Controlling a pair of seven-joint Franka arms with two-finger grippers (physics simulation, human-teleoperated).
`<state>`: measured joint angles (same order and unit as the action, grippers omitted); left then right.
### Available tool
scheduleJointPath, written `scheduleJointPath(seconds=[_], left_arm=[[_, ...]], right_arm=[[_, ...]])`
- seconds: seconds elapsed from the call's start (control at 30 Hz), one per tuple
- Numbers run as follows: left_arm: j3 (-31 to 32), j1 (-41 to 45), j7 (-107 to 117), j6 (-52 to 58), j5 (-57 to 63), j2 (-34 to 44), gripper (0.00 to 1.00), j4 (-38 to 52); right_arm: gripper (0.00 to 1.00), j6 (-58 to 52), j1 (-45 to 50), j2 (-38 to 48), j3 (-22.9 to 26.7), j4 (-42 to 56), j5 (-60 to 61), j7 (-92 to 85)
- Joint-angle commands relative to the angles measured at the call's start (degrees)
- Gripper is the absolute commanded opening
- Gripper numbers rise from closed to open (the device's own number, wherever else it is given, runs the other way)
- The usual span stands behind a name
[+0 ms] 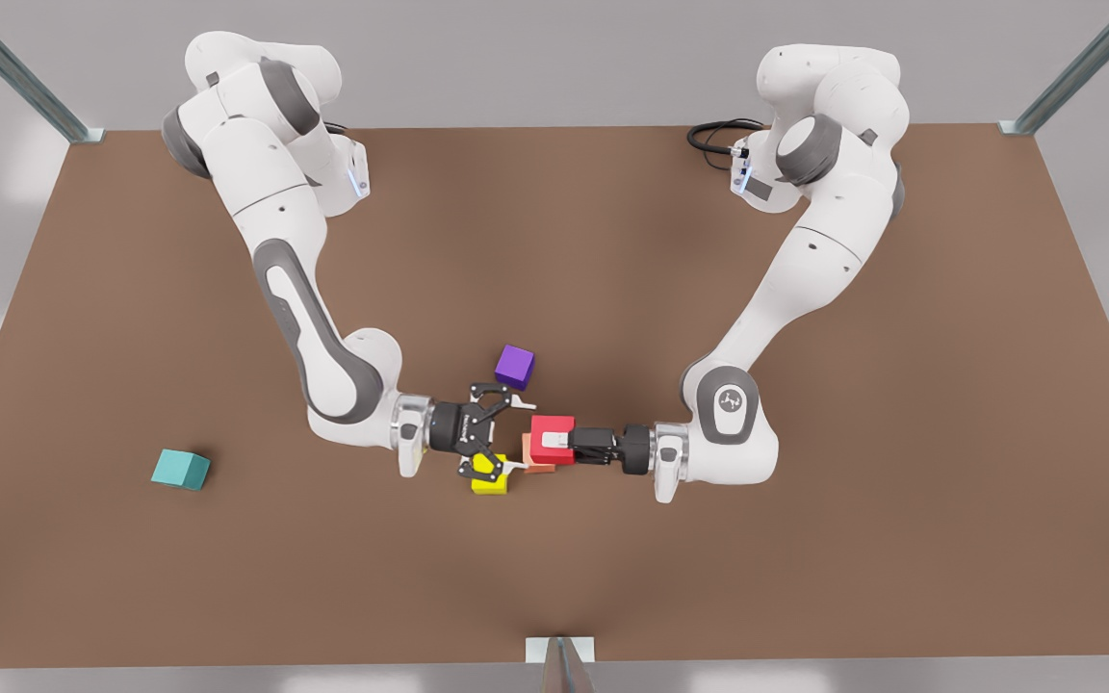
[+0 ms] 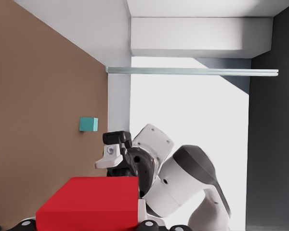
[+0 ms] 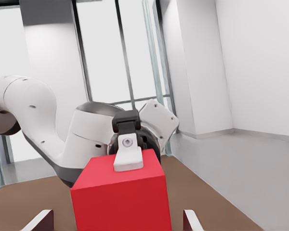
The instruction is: Pick up red wooden cube and pass to hand red wooden cube and place in blue wooden cube
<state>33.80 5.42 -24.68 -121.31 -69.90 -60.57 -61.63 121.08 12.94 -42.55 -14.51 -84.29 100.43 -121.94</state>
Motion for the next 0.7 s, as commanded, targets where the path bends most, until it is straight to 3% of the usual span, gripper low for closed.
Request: scheduleJointPath(seconds=[0.0, 0.67], left_arm=[[0.0, 0.0, -1.9, 0.6, -0.8, 0.1, 0.57, 0.0], [0.0, 0.0, -1.9, 0.5, -0.9, 0.2, 0.57, 0.0]], right_arm=[[0.99, 0.6, 0.2, 0.1, -0.2, 0.2, 0.0, 0.0], [0.99, 5.1, 3.0, -3.4, -1.7, 5.9, 0.5, 2.1]])
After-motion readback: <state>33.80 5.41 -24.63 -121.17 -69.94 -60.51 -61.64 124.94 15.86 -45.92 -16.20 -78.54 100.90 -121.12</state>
